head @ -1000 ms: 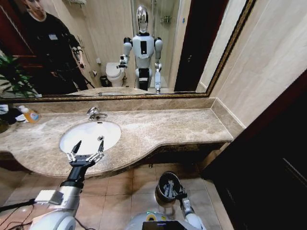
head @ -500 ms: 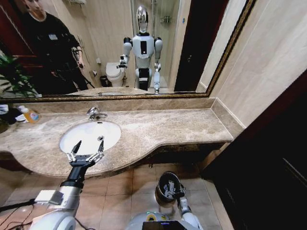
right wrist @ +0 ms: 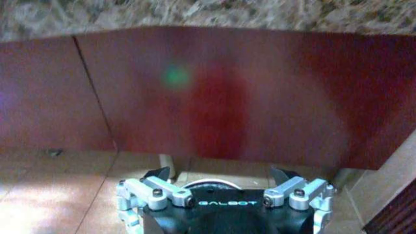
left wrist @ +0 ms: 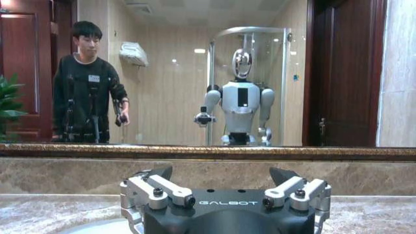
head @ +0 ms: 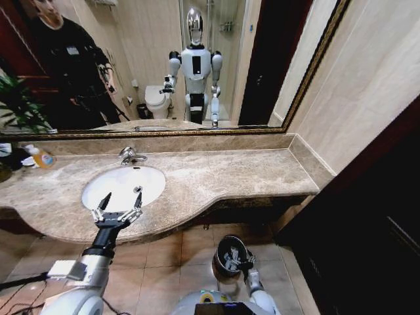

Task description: Pick up the trash from the sink and place it in the trash bin.

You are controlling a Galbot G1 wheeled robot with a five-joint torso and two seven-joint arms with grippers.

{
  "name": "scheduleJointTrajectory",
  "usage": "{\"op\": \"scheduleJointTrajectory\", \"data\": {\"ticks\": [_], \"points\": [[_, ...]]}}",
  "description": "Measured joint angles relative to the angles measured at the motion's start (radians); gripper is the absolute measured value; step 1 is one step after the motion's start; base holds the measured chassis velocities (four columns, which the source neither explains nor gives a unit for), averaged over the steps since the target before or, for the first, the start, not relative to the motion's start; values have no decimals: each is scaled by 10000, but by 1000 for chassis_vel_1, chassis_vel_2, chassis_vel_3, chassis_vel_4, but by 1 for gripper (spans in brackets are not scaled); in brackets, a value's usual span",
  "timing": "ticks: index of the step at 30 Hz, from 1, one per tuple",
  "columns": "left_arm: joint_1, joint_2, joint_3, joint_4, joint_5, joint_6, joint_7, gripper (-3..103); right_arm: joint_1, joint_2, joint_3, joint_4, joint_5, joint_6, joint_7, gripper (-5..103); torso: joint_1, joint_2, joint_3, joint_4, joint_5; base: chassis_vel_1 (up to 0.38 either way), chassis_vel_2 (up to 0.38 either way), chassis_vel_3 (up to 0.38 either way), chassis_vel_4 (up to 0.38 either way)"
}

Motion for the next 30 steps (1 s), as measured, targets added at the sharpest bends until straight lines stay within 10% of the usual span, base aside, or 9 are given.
{"op": "scheduleJointTrajectory", "data": {"ticks": [30], "points": [[0,0,0,0,0,0,0,100,-2164,-1057,1285,7545,2376,-1917,370,100,0,0,0,0,0,0,0,0,0]]}}
